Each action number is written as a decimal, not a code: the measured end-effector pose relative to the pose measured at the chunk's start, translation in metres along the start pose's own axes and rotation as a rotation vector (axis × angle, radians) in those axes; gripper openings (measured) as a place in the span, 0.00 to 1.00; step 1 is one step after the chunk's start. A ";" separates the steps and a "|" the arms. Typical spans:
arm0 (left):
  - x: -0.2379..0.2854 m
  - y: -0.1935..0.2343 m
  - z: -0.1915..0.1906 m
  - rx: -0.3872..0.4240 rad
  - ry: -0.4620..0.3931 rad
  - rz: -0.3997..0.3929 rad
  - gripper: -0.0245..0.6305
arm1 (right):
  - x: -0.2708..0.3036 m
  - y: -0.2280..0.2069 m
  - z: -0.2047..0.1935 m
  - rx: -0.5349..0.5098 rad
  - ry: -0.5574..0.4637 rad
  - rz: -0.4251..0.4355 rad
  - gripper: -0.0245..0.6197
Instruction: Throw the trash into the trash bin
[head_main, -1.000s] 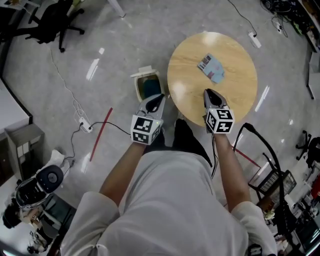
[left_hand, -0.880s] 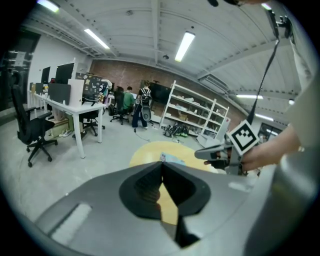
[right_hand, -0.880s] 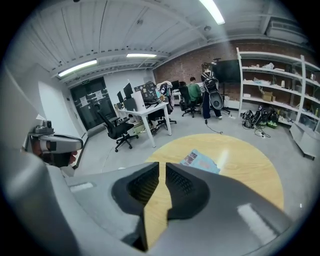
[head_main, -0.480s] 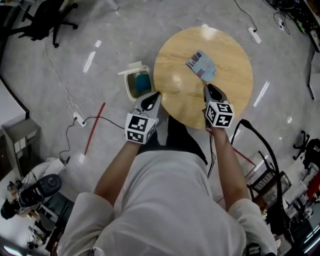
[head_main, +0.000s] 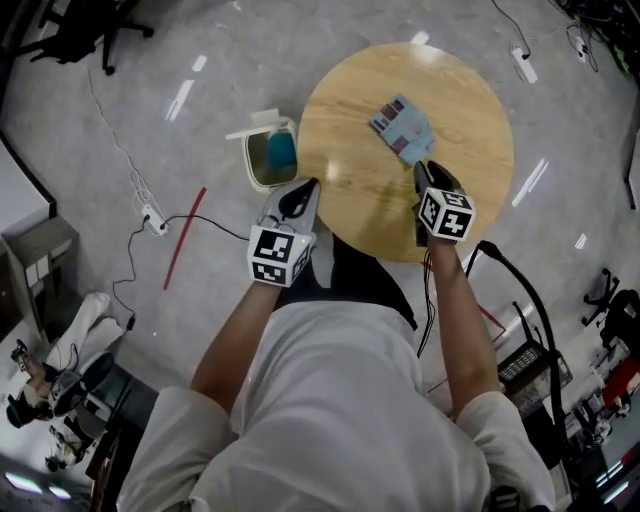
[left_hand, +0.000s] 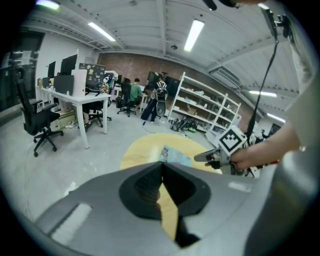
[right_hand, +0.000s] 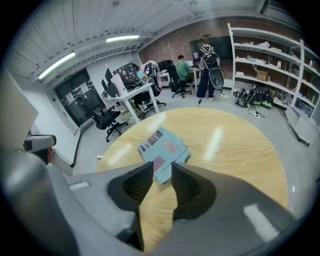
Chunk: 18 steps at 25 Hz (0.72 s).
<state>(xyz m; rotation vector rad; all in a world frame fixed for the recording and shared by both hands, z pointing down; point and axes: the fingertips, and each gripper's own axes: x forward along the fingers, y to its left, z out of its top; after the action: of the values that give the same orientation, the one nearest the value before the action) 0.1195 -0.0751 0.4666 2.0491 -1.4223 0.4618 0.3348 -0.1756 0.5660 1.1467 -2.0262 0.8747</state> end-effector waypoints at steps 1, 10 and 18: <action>0.003 0.000 -0.001 -0.004 0.003 0.005 0.05 | 0.005 -0.003 -0.001 0.003 0.011 0.001 0.23; 0.023 -0.010 -0.005 -0.023 0.033 0.036 0.05 | 0.031 -0.026 -0.009 0.050 0.104 0.023 0.33; 0.026 -0.003 -0.011 -0.041 0.048 0.063 0.05 | 0.047 -0.033 -0.015 0.105 0.149 0.008 0.33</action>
<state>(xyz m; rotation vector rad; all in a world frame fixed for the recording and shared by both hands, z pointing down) 0.1326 -0.0854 0.4894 1.9535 -1.4591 0.5005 0.3477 -0.1983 0.6188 1.0954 -1.8842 1.0495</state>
